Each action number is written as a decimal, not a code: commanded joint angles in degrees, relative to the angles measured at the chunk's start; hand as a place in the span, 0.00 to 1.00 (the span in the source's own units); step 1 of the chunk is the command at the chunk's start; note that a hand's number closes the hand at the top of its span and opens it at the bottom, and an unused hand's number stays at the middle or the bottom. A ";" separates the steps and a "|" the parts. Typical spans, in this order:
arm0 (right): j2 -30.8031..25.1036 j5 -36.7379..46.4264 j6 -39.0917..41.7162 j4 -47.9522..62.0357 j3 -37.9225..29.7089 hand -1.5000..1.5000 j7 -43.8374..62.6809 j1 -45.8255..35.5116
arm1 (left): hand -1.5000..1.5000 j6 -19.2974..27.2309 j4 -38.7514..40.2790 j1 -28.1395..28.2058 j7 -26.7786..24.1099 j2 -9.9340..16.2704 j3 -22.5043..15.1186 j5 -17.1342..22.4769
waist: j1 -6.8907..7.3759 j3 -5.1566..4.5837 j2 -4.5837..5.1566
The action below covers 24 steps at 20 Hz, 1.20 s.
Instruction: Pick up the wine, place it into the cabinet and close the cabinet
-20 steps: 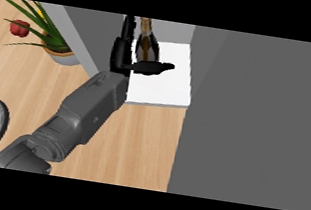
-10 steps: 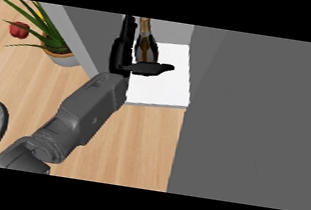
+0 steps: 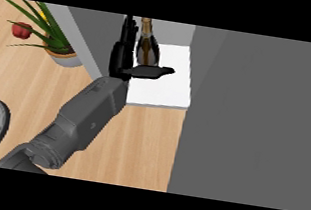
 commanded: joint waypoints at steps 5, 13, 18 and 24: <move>-0.56 -0.41 -1.58 -2.73 -1.56 0.00 2.09 -1.02 | 0.00 6.91 -15.15 11.59 2.36 0.09 -15.05 10.23 | 1.54 0.06 -0.54; -0.89 0.99 -2.93 -5.18 -1.10 0.00 3.69 -0.45 | 0.00 23.54 -37.18 22.44 3.51 0.09 -32.41 15.94 | 3.14 0.06 -0.54; -2.70 -2.17 -2.06 -7.94 -4.64 0.00 4.14 1.92 | 0.00 26.81 -49.07 29.98 7.03 0.48 -33.96 7.32 | 4.59 0.12 -0.85; -1.53 -0.89 -2.69 -7.05 -2.22 0.00 4.05 2.11 | 0.00 30.09 -64.61 39.32 10.36 4.14 -39.00 4.47 | 4.65 0.10 -0.76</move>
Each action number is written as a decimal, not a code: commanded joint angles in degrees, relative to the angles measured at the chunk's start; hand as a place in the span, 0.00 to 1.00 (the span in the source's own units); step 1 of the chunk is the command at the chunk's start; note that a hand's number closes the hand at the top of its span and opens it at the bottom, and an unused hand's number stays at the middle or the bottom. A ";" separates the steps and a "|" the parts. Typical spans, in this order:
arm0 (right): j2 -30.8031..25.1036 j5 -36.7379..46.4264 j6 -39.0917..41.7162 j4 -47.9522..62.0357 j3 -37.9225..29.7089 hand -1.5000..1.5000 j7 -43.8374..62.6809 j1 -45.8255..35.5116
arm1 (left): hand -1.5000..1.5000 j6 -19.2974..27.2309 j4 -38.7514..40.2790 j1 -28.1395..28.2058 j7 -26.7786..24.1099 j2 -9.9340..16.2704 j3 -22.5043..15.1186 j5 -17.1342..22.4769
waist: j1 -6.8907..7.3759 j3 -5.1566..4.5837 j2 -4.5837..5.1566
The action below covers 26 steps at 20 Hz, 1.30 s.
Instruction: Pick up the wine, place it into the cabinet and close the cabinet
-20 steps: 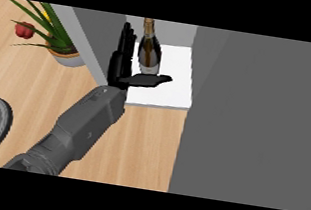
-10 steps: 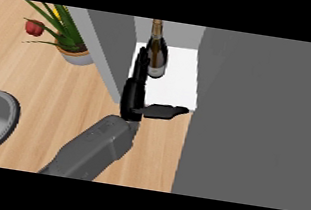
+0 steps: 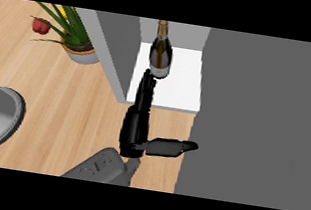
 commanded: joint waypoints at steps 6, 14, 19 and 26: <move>-2.29 -6.67 1.41 -5.40 -4.73 0.00 1.88 2.60 | 0.00 8.65 -21.54 12.54 5.42 5.45 -5.73 -7.71 | 0.15 0.00 0.04; -0.34 -2.79 0.87 -1.82 0.45 0.00 1.15 -1.37 | 0.00 7.95 -34.30 22.32 6.17 9.82 -8.64 -11.56 | 0.45 -0.04 0.12; -0.50 -9.31 4.75 -1.62 -0.74 1.00 0.42 4.47 | 0.00 4.93 -40.89 27.41 6.64 17.15 -10.74 -12.89 | 0.31 0.02 0.07; -1.60 -7.62 6.70 -2.32 2.28 1.00 3.42 1.76 | 0.00 -2.73 -49.63 32.09 7.58 26.62 -6.76 -10.86 | 0.27 -0.05 0.13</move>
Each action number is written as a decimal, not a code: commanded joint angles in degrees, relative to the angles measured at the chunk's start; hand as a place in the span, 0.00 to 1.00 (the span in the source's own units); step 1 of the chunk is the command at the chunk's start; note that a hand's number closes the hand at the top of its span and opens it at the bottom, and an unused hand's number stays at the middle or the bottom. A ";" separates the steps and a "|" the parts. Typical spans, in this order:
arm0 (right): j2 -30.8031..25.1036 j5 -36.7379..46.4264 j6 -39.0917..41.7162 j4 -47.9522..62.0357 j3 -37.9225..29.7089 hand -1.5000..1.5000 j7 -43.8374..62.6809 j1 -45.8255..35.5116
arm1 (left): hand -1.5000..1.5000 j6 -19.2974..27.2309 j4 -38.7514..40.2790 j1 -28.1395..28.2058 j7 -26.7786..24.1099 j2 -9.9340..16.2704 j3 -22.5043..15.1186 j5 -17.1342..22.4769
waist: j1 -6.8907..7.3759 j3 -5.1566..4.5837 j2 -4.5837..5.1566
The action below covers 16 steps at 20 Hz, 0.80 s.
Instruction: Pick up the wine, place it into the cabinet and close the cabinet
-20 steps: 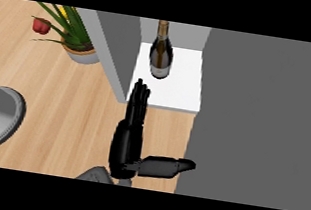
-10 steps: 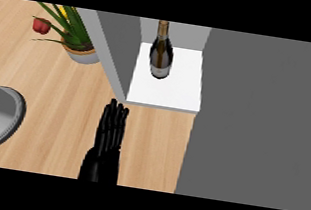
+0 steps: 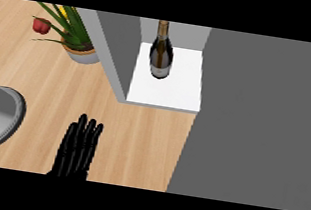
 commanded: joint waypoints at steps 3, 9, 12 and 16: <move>-0.45 -5.58 2.14 -8.68 3.78 1.00 2.73 4.83 | 0.00 -6.06 -3.98 4.17 -0.23 6.83 5.52 2.00 | -0.29 -0.04 0.01; 2.45 -11.70 1.07 -6.42 8.22 1.00 6.78 8.26 | 0.00 -9.34 -7.05 8.47 -0.96 10.02 9.55 5.33 | -0.26 -0.03 0.05; 3.74 -8.96 0.72 -7.76 12.78 1.00 7.20 11.28 | 0.00 -13.20 -8.10 13.06 -4.60 13.43 14.07 7.16 | 0.10 -0.07 -0.10; 2.74 -6.44 2.91 -9.06 21.23 1.00 7.10 12.37 | 0.00 -13.08 -12.53 15.17 -3.58 15.06 17.51 8.77 | 0.02 -0.03 -0.21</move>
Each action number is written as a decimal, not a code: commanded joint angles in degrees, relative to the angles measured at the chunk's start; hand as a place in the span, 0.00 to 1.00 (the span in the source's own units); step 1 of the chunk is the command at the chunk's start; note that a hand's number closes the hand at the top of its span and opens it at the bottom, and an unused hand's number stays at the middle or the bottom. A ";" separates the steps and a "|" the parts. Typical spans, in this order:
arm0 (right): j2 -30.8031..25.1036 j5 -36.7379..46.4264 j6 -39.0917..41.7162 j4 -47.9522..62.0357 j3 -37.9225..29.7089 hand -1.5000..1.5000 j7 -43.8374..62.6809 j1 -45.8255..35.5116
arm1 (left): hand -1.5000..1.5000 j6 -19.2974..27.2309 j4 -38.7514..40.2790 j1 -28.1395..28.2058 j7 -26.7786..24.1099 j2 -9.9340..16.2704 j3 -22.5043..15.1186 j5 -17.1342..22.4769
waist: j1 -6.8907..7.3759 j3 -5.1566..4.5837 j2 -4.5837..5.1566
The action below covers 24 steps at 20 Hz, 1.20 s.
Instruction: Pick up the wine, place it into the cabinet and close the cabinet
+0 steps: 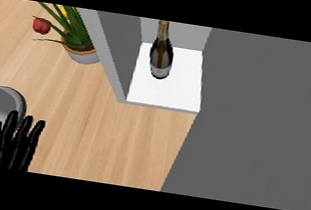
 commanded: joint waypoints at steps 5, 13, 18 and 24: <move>-0.03 2.69 2.07 -4.81 13.48 1.00 -1.33 1.34 | 0.00 -7.27 -3.11 4.71 1.67 6.26 14.25 9.20 | 0.11 -0.02 0.00; 0.00 12.24 -11.87 -5.30 30.66 1.00 1.63 -4.28 | 0.00 -17.38 1.66 9.49 0.22 9.33 22.42 13.33 | 0.28 -0.15 -0.22; -0.12 15.90 -18.16 -2.17 35.55 1.00 -1.36 -5.74 | 0.00 -17.21 -1.01 9.99 2.97 10.25 24.14 13.52 | 0.22 -0.11 -0.28; -0.12 21.47 -26.68 2.50 39.86 1.00 -1.82 -14.40 | 0.00 -20.14 4.10 7.17 3.55 8.73 24.94 14.57 | -0.37 -0.19 -0.13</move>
